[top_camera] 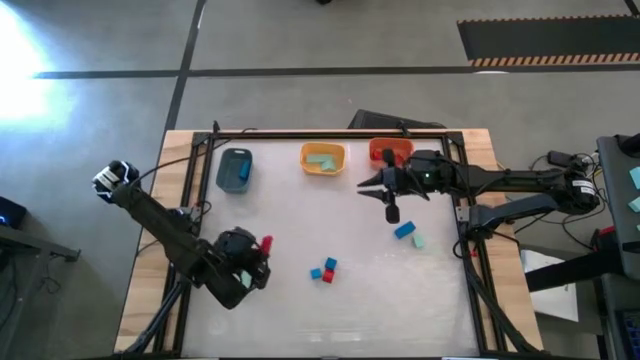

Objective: Sort & place blocks by color
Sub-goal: Put the large red rectangular block into the orange bin

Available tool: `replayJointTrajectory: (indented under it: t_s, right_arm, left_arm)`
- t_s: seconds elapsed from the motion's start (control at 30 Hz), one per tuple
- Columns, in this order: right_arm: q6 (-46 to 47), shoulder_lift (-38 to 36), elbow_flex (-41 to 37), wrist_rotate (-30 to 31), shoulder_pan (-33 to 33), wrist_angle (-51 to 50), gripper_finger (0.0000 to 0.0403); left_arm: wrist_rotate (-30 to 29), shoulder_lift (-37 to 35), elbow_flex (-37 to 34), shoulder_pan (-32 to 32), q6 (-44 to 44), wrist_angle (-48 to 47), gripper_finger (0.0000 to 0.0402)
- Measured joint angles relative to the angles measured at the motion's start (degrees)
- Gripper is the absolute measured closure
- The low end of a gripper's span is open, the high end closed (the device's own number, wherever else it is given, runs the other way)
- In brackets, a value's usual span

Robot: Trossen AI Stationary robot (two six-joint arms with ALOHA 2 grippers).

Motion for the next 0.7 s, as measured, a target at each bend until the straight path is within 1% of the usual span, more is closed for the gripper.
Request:
replayJointTrajectory:
  t_s: [0.1, 0.2, 0.33, 0.47, 0.57, 0.63, 0.7]
  right_arm:
    - [-2.4, 0.0, -0.3, -3.5, 0.0, 0.5, 0.0336]
    - [-3.5, 0.0, -0.5, -4.8, 0.0, 0.4, 0.0340]
    - [-3.6, 0.0, -0.5, -4.9, 0.1, 0.5, 0.0345]
    - [-3.9, 0.0, -0.5, -4.9, 0.1, 0.6, 0.0347]
    - [-4.4, 0.0, -0.7, -6.4, 0.1, 1.8, 0.0346]
    - [-4.6, 0.0, -1.1, -7.7, 0.1, 3.2, 0.0347]
    - [-4.6, 0.0, -1.2, -7.9, 0.1, 3.4, 0.0349]
  left_arm:
    - [-4.3, -0.8, -0.2, 1.0, 14.0, 9.5, 0.0360]
    - [-4.8, -0.8, -0.8, 2.2, 28.0, 19.2, 0.0360]
    - [-4.3, -0.7, -1.9, 4.8, 41.9, 30.8, 0.0360]
    - [-1.2, -0.7, -3.4, 8.2, 55.0, 40.0, 0.0360]
    - [2.5, -0.6, -4.4, 12.0, 62.2, 42.9, 0.0360]
    - [4.8, -0.6, -4.4, 14.6, 66.9, 43.3, 0.0360]
    - [7.1, -0.6, -4.4, 16.9, 73.7, 43.5, 0.0360]
